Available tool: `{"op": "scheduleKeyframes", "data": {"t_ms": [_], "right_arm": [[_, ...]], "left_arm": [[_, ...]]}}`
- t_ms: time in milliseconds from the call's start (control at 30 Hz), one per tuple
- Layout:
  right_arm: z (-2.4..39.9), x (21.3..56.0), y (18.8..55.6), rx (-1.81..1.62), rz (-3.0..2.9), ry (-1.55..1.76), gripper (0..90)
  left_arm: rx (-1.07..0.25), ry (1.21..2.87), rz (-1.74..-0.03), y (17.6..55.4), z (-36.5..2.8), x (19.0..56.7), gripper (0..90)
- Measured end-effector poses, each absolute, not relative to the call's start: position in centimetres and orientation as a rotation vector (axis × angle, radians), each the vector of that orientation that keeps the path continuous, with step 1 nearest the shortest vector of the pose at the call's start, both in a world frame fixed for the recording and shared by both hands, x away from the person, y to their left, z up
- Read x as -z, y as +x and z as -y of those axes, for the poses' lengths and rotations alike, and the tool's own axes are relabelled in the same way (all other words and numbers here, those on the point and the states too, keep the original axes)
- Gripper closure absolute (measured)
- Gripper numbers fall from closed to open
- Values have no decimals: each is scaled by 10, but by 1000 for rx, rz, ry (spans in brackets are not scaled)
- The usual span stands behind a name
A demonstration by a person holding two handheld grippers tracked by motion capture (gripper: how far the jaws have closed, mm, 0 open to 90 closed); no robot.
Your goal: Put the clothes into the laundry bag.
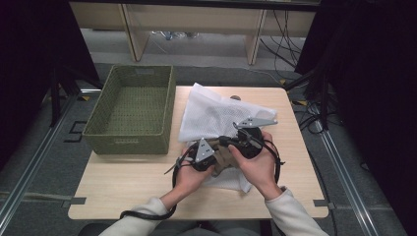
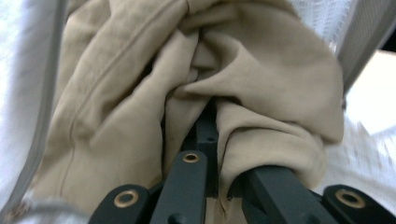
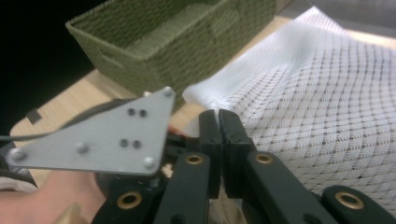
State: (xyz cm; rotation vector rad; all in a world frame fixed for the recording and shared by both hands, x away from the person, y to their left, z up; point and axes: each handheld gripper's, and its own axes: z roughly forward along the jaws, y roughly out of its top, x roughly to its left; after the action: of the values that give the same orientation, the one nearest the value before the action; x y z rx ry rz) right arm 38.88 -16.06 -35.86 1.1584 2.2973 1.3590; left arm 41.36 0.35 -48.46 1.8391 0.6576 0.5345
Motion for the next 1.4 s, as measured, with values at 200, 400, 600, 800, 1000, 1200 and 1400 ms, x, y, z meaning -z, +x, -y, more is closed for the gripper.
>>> {"op": "scheduleKeyframes", "data": {"t_ms": [200,400,600,800,1000,1200,1400], "right_arm": [[166,351,389,-1400,-2256,1167,900],[170,361,395,-1372,-2283,1198,899],[168,362,396,-1359,-2283,1213,900],[169,363,396,-1356,-2283,1198,899],[169,363,396,-1357,-2284,1196,899],[168,363,395,-1324,-2282,1198,899],[167,363,395,-1335,-2292,1204,899]], "left_arm": [[-646,1772,-660,432,10,475,882],[-685,1849,-698,448,11,499,843],[-675,1864,-687,445,9,501,815],[-653,1873,-677,442,6,502,742],[-637,1878,-668,438,2,501,617],[-638,1900,-641,429,-3,501,505],[-637,1911,-627,421,-7,501,408]]}}
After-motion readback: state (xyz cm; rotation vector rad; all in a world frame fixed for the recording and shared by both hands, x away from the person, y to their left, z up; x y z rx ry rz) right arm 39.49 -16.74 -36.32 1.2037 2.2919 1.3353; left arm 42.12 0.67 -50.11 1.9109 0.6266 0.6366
